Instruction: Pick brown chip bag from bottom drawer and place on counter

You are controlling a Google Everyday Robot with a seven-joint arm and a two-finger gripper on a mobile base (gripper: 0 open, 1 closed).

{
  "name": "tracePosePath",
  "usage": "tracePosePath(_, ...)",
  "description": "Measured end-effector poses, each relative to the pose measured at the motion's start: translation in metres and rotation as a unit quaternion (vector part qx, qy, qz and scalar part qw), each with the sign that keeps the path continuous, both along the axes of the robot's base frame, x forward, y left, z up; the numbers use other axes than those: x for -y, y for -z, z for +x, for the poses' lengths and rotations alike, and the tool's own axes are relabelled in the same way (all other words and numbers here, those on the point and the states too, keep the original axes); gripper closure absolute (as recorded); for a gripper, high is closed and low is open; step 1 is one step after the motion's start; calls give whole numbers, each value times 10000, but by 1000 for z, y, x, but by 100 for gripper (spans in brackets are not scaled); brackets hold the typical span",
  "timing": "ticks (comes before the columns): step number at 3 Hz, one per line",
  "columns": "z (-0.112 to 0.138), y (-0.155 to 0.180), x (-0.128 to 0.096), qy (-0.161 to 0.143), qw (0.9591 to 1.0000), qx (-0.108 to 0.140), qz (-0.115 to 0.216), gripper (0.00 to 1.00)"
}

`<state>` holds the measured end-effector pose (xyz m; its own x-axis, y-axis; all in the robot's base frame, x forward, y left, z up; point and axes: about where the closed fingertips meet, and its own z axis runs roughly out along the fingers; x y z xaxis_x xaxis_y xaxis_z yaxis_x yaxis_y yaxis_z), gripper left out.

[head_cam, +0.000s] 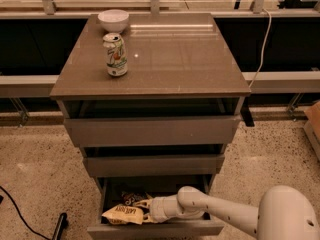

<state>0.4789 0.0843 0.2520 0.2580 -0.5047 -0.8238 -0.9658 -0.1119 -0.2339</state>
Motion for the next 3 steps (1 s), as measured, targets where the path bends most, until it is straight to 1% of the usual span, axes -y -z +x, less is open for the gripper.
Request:
tracePosePath(1, 6, -33, 6, 264, 9978, 112, 606, 91)
tracePosePath(2, 14, -103, 23, 472, 9903, 350, 1262, 100)
tracePosePath(3, 7, -178, 42, 296, 9844, 750, 1562, 100)
